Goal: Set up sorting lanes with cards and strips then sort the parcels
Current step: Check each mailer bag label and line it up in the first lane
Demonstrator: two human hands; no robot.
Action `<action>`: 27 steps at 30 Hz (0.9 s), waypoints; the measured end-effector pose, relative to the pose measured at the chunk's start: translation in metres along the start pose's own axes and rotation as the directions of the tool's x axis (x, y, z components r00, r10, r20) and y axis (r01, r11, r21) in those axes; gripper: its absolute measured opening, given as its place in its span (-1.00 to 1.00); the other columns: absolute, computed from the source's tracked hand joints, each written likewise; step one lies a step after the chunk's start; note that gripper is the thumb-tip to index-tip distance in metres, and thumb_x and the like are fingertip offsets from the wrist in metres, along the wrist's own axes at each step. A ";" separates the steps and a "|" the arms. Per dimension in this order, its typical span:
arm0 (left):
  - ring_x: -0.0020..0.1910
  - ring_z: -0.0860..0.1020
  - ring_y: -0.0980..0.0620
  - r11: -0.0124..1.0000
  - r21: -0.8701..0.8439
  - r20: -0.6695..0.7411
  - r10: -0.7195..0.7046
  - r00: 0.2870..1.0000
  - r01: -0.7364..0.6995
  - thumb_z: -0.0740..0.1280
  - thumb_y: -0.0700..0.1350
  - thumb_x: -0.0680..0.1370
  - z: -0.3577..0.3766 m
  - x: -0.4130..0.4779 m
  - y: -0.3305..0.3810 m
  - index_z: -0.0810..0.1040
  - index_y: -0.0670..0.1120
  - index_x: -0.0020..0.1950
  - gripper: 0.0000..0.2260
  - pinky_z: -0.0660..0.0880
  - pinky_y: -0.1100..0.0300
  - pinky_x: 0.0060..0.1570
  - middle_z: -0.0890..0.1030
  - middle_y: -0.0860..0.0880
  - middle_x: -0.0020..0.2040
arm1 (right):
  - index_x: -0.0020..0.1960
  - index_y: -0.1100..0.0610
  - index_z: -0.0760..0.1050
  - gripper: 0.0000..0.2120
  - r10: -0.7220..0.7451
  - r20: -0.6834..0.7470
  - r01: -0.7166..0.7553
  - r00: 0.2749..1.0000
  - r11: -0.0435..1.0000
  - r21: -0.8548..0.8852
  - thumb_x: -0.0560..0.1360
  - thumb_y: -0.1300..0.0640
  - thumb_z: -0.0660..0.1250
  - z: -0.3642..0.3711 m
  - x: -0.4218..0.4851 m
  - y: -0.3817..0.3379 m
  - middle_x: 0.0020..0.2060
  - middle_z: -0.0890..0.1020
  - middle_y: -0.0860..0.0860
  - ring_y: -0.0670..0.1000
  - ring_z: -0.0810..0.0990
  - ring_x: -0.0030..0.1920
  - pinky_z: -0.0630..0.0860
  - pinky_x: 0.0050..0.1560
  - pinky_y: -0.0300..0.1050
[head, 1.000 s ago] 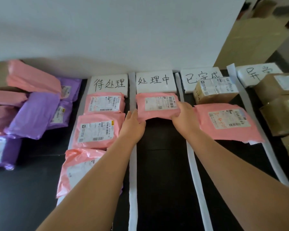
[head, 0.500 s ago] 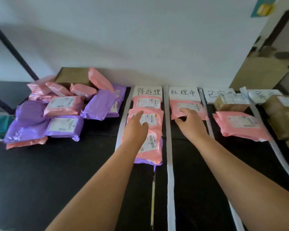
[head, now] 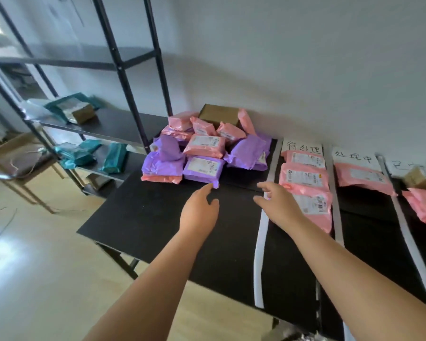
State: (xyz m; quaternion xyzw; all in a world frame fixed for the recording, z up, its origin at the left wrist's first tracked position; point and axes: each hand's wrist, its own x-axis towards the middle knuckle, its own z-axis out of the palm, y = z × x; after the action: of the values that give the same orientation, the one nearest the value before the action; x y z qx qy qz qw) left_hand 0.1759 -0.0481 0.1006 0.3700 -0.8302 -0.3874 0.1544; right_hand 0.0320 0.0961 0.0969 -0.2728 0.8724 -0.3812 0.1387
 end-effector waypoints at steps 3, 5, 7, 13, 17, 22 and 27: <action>0.35 0.47 0.03 1.000 0.006 -0.040 -0.026 0.999 0.026 0.27 -0.08 0.61 -0.026 0.000 -0.020 0.35 0.07 0.51 -0.54 0.46 0.03 0.28 0.47 0.05 0.42 | 0.42 0.01 0.44 -0.57 -0.039 0.035 0.039 0.999 0.999 -0.023 0.56 0.07 0.36 0.021 0.001 -0.024 0.33 0.52 0.01 0.03 0.51 0.29 0.46 0.27 -0.02; 0.33 0.48 0.04 0.998 0.004 -0.066 -0.055 0.996 0.055 0.27 -0.09 0.61 -0.039 0.004 -0.036 0.35 0.07 0.51 -0.54 0.47 0.09 0.23 0.48 0.05 0.42 | 0.43 0.00 0.43 -0.56 -0.057 0.065 0.059 0.996 0.998 -0.034 0.56 0.06 0.36 0.037 0.008 -0.036 0.33 0.52 0.00 0.02 0.51 0.29 0.45 0.26 -0.05; 0.25 0.52 0.07 0.996 0.007 -0.082 -0.086 0.993 0.087 0.27 -0.09 0.61 -0.046 0.010 -0.051 0.35 0.07 0.51 -0.54 0.45 0.20 0.08 0.49 0.05 0.41 | 0.44 0.00 0.42 -0.55 -0.064 0.098 0.067 0.993 0.997 -0.033 0.56 0.05 0.36 0.051 0.018 -0.043 0.34 0.51 0.01 0.03 0.51 0.30 0.44 0.22 -0.08; 0.31 0.49 0.05 0.989 0.073 -0.079 -0.125 0.989 0.131 0.27 -0.09 0.61 -0.059 0.061 -0.074 0.33 0.08 0.53 -0.53 0.46 0.17 0.13 0.47 0.04 0.42 | 0.46 -0.02 0.36 -0.49 -0.041 0.163 0.040 0.986 0.999 0.007 0.55 -0.05 0.38 0.087 0.070 -0.049 0.35 0.47 0.00 0.00 0.50 0.26 0.40 0.07 -0.15; 0.30 0.50 0.00 0.982 0.154 -0.058 -0.100 0.993 0.108 0.25 -0.10 0.61 -0.056 0.111 -0.067 0.35 0.07 0.51 -0.55 0.39 0.21 0.03 0.46 0.03 0.43 | 0.46 0.00 0.36 -0.46 -0.010 0.165 0.002 0.986 0.999 0.046 0.53 -0.07 0.41 0.097 0.110 -0.048 0.33 0.47 0.02 -0.05 0.49 0.11 0.38 -0.01 -0.18; 0.28 0.51 -0.02 0.982 0.180 -0.010 -0.063 0.998 0.064 0.26 -0.09 0.62 -0.037 0.158 -0.066 0.34 0.05 0.51 -0.55 0.44 0.19 0.05 0.47 -0.01 0.43 | 0.48 0.05 0.34 -0.41 0.025 0.157 -0.031 0.987 0.999 0.031 0.52 -0.05 0.42 0.104 0.159 -0.049 0.37 0.47 0.05 0.06 0.50 0.29 0.41 0.09 -0.13; 0.34 0.48 -0.03 0.981 0.183 0.074 -0.076 0.994 0.061 0.26 -0.09 0.62 -0.030 0.199 -0.087 0.33 0.05 0.52 -0.55 0.46 0.10 0.17 0.45 -0.02 0.44 | 0.44 0.06 0.39 -0.49 0.047 0.164 -0.050 0.985 0.999 0.016 0.54 0.00 0.41 0.124 0.189 -0.059 0.31 0.53 0.00 -0.07 0.51 0.15 0.39 -0.05 -0.24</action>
State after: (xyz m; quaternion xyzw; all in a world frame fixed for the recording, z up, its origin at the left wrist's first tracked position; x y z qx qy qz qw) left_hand 0.1003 -0.2466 0.0486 0.3950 -0.8542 -0.3302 0.0734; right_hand -0.0441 -0.1202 0.0505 -0.2802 0.8607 -0.3627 0.2216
